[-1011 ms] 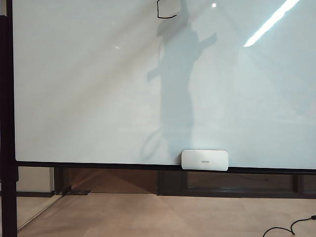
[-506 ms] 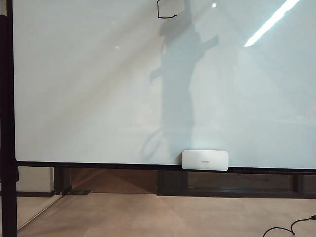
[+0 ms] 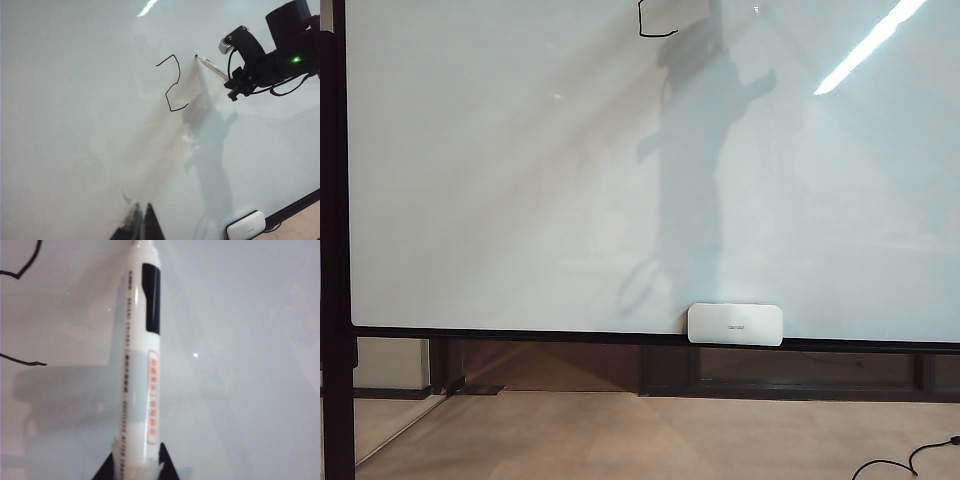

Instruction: Reach to the right to find the marker pen, pick it up, and write the number 20 on the whiteboard.

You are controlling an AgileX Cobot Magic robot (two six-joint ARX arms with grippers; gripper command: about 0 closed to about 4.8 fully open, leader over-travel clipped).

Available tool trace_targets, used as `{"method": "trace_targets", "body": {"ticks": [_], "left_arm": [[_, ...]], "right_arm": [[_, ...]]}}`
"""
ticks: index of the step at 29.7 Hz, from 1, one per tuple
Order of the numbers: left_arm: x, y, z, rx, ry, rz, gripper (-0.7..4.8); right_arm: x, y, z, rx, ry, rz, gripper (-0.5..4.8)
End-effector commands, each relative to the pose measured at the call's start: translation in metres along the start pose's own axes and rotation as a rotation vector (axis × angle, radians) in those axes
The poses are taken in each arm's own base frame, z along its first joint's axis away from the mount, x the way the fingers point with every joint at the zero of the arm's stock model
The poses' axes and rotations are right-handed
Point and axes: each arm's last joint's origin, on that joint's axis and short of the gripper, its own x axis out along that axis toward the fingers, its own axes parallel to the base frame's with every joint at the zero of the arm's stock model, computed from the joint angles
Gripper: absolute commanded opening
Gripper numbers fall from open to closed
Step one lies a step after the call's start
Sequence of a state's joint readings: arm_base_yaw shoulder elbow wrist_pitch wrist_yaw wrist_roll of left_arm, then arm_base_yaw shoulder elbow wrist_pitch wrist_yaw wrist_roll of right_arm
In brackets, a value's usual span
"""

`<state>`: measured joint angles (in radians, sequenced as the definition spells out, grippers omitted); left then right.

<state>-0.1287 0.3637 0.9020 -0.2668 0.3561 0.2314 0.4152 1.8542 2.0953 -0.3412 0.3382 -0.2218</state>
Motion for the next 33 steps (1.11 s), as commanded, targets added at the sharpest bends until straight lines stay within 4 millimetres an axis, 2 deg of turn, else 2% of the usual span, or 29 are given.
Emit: {"method": "trace_targets", "body": {"ticks": [1, 8, 22, 33], "left_arm": [[-0.001, 0.0, 0.002, 0.002, -0.015, -0.001, 0.12], [-0.001, 0.0, 0.002, 0.003, -0.017, -0.001, 0.12], [-0.001, 0.0, 0.003, 0.003, -0.017, 0.0, 0.12], [-0.001, 0.0, 0.003, 0.003, -0.017, 0.0, 0.12]], "right_arm": [[-0.002, -0.006, 0.004, 0.019, -0.024, -0.012, -0.02], [0.0, -0.007, -0.003, 0.003, 0.037, -0.004, -0.02], [0.022, 0.007, -0.043, 0.031, 0.271, 0.044, -0.02], [0.022, 0.008, -0.05, 0.011, 0.328, 0.053, -0.02]]}}
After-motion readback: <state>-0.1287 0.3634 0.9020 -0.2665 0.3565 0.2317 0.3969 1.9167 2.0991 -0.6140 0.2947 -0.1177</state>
